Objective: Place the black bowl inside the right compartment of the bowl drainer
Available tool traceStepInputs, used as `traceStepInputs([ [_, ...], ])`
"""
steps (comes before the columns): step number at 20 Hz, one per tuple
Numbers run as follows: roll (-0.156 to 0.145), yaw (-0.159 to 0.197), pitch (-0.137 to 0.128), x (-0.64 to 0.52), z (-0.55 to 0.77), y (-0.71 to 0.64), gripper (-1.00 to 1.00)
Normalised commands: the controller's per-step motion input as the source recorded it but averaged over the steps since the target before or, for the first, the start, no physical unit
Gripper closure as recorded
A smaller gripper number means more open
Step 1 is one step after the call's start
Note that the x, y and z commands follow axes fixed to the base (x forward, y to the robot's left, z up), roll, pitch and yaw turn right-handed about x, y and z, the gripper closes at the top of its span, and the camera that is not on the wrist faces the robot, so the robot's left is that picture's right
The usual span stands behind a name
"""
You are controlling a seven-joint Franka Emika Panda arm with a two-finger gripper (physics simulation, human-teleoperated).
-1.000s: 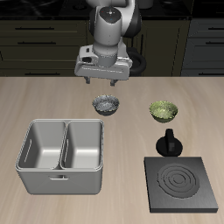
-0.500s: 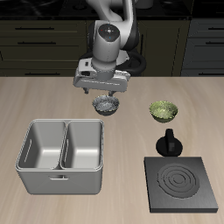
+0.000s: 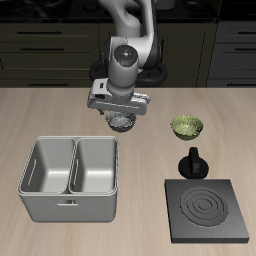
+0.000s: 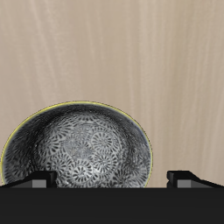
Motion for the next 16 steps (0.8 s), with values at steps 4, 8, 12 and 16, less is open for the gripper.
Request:
traceStepInputs([
  [4, 0.006, -0.045, 0.036, -0.18, -0.23, 0.04, -1.0],
  [8, -0.018, -0.024, 0.037, -0.08, -0.25, -0.07, -1.0],
  [12, -0.021, -0.032, 0.024, -0.12, -0.2, -0.16, -1.0],
  [16, -0.016, -0.012, 0.025, -0.09, -0.17, -0.12, -1.0],
])
